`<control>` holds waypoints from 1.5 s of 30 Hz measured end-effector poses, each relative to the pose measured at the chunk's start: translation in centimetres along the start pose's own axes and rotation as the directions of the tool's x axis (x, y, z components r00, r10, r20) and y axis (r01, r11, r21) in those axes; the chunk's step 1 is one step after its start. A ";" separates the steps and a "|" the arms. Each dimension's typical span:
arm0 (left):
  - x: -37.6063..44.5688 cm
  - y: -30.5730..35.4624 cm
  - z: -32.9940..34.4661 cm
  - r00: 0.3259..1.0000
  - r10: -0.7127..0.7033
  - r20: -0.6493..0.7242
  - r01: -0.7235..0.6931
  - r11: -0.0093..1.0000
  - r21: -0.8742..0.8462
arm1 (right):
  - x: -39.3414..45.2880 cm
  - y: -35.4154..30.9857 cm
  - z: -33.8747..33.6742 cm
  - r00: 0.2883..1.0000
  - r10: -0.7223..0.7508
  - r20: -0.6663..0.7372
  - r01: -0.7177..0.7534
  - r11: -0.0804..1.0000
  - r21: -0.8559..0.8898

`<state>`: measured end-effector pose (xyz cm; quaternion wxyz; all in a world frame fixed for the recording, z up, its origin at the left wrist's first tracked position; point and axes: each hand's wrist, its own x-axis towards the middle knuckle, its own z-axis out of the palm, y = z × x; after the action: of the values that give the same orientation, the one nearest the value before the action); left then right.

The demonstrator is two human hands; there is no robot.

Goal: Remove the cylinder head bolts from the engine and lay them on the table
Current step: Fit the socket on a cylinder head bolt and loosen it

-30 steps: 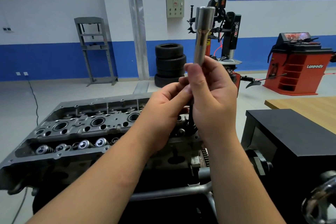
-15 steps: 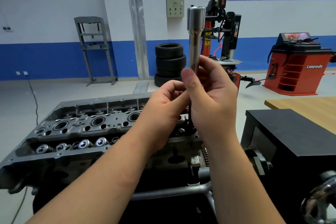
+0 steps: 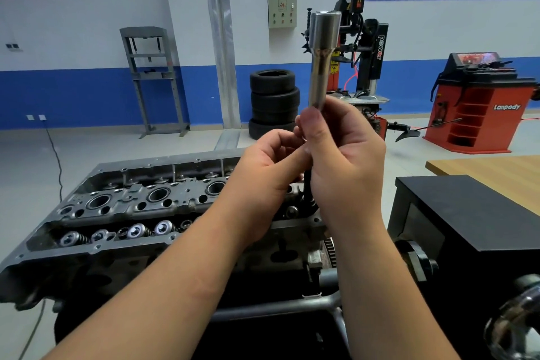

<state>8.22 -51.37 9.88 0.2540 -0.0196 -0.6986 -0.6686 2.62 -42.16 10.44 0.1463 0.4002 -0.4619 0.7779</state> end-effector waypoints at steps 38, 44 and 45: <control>0.2 -0.4 -0.2 0.999 0.005 0.037 -0.004 1.000 -0.022 | 0.2 -0.2 0.0 0.998 -0.005 0.060 0.006 1.000 -0.022; 0.4 -0.5 -0.1 0.998 -0.010 0.061 0.010 1.000 -0.007 | 0.4 0.1 -0.4 0.998 0.034 0.059 -0.035 0.999 0.007; 0.4 -0.5 -0.1 0.996 -0.020 0.090 0.022 0.999 -0.028 | 0.4 0.1 -0.5 0.997 0.049 0.064 -0.051 0.998 0.026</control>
<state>7.72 -51.60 9.62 0.2151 -0.0459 -0.6999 -0.6795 2.09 -41.87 10.57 0.1063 0.4149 -0.4653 0.7746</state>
